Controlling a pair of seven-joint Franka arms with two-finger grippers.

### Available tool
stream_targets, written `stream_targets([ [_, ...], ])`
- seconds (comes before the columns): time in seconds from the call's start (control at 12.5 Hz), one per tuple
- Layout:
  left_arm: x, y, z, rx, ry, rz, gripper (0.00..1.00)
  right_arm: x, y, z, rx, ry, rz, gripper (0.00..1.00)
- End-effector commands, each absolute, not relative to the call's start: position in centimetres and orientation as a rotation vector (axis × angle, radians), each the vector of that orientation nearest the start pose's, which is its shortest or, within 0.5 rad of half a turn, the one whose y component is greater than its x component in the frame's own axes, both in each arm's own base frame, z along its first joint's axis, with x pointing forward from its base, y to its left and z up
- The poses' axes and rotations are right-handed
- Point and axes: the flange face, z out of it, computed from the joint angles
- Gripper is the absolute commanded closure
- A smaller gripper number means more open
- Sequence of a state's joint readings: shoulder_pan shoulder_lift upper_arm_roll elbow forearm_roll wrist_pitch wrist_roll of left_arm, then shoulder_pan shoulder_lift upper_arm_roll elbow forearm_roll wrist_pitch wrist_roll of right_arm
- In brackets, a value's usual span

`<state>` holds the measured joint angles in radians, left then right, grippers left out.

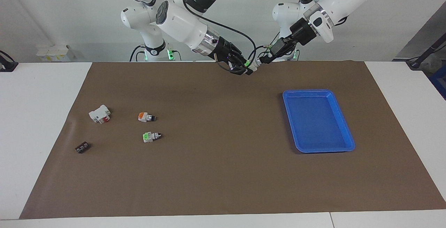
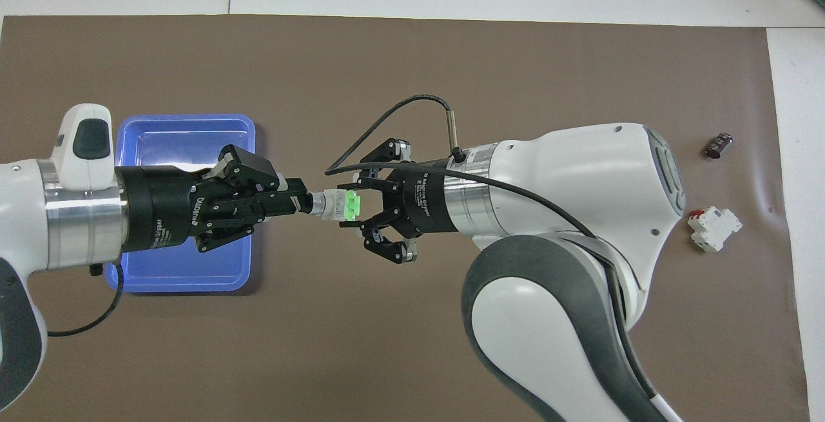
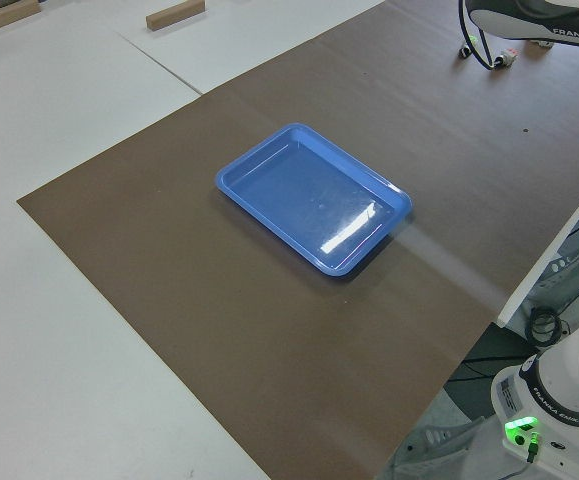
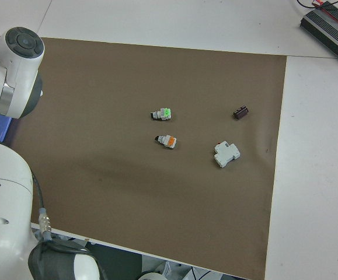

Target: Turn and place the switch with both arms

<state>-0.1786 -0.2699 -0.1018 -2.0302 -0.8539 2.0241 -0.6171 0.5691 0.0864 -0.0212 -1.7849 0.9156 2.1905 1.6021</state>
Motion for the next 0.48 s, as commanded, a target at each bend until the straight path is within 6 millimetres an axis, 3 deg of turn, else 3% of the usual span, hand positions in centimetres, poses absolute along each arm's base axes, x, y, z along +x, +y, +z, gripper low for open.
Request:
stream_targets([
  [0.0,47.15,-18.88,60.44,2.21,0.699,-0.121,0.74,51.54,34.78,54.92,-1.738,1.636,0.744,1.0],
  [0.08,47.25,-18.8,60.47,2.209,0.698,-0.116,0.79,51.54,34.78,54.92,-1.738,1.636,0.744,1.0],
  [0.4,47.56,-19.03,60.75,2.21,0.653,-0.035,0.84,51.51,34.77,55.01,-1.738,1.635,0.744,1.0],
])
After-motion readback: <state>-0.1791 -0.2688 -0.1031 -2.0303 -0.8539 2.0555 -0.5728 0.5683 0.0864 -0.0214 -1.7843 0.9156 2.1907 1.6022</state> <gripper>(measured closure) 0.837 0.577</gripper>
